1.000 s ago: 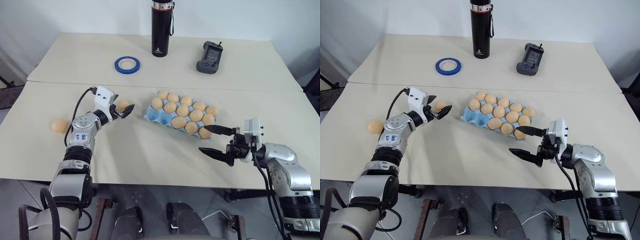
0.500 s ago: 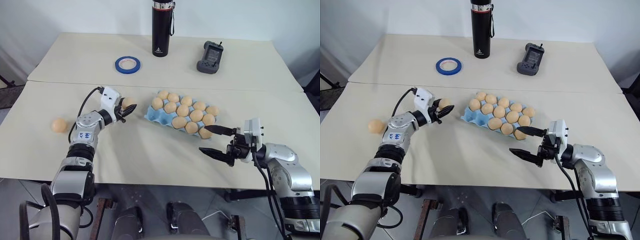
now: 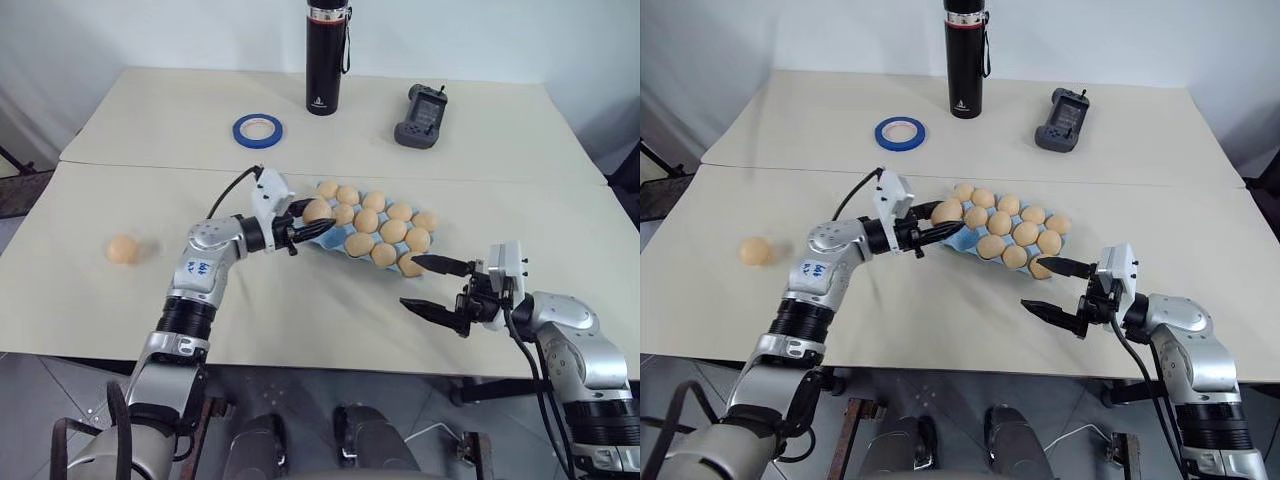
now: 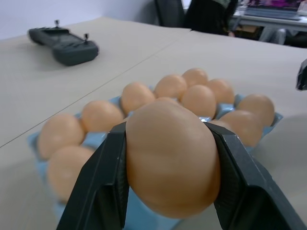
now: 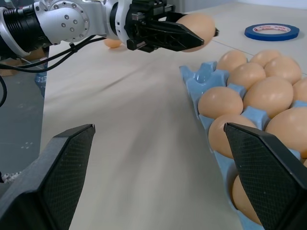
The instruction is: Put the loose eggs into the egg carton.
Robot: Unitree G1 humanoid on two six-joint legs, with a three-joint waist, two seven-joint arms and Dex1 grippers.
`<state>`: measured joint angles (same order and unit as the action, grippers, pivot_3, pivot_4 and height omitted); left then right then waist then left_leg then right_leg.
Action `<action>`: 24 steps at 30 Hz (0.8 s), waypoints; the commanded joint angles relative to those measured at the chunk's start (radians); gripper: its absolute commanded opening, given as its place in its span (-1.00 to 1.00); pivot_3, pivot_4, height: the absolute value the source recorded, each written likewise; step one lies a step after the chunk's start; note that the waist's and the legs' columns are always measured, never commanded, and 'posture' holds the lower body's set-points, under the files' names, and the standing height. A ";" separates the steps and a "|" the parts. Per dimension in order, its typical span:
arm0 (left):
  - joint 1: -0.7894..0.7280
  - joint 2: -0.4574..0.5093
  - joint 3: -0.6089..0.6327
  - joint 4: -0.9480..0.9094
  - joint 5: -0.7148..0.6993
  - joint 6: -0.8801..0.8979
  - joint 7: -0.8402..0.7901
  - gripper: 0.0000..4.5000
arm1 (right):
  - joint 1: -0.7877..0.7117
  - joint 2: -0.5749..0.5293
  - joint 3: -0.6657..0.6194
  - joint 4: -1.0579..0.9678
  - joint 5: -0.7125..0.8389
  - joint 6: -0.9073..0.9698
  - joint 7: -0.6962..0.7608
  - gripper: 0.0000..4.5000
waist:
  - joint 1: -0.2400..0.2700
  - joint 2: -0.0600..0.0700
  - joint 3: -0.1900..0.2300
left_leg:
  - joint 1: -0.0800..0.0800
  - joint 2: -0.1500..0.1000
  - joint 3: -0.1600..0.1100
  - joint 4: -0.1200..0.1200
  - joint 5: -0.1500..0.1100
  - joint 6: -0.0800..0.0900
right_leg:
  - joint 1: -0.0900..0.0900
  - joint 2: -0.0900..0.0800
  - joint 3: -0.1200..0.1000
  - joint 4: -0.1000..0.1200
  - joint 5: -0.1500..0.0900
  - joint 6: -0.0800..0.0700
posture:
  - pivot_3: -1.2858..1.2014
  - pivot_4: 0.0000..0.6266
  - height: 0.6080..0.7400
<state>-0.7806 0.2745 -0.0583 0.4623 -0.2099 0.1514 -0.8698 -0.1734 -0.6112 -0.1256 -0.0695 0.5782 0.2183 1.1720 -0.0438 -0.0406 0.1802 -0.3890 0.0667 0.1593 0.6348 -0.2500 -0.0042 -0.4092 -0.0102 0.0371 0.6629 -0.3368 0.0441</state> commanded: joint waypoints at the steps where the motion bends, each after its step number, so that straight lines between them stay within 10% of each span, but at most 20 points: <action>1: -0.047 -0.012 -0.003 0.062 0.025 -0.056 0.016 -0.18 | 0.012 0.003 -0.029 -0.050 0.014 -0.015 -0.017 1.00 | -0.001 0.000 0.000 | 0.000 0.000 0.000 0.000 0.000 0.000 | 0.000 0.000 0.000 0.000 0.000 0.000 | 0.03 -0.52 1.00; 5: -0.078 -0.032 0.003 0.122 0.022 -0.076 0.011 -0.18 | 0.034 0.001 -0.036 -0.067 0.017 -0.017 -0.032 1.00 | 0.001 0.000 0.000 | 0.000 0.000 0.000 -0.001 0.000 0.000 | 0.000 0.000 0.000 -0.001 0.000 0.000 | 0.03 -0.52 1.00; 13: -0.098 -0.058 0.003 0.176 0.020 -0.082 -0.010 0.98 | 0.047 0.001 -0.036 -0.080 0.019 -0.018 -0.054 1.00 | 0.004 0.000 0.000 | -0.001 0.000 0.000 -0.001 0.000 0.000 | -0.001 0.000 0.000 -0.001 0.000 0.000 | 0.03 -0.52 1.00; 24: -0.010 0.030 0.044 -0.040 -0.021 -0.017 -0.035 0.99 | 0.036 -0.003 -0.032 -0.071 0.021 -0.019 -0.046 1.00 | -0.001 0.000 0.000 | -0.001 0.000 0.000 -0.002 0.000 0.000 | -0.001 0.000 0.000 -0.001 0.000 0.000 | 0.03 -0.52 1.00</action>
<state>-0.8070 0.2852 -0.0453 0.5118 -0.1978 0.1304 -0.8964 -0.1342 -0.6103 -0.1272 -0.1139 0.5802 0.2166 1.1203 -0.0451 -0.0406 0.1802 -0.3896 0.0672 0.1592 0.6328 -0.2502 -0.0048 -0.4098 -0.0098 0.0369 0.6618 -0.3370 0.0443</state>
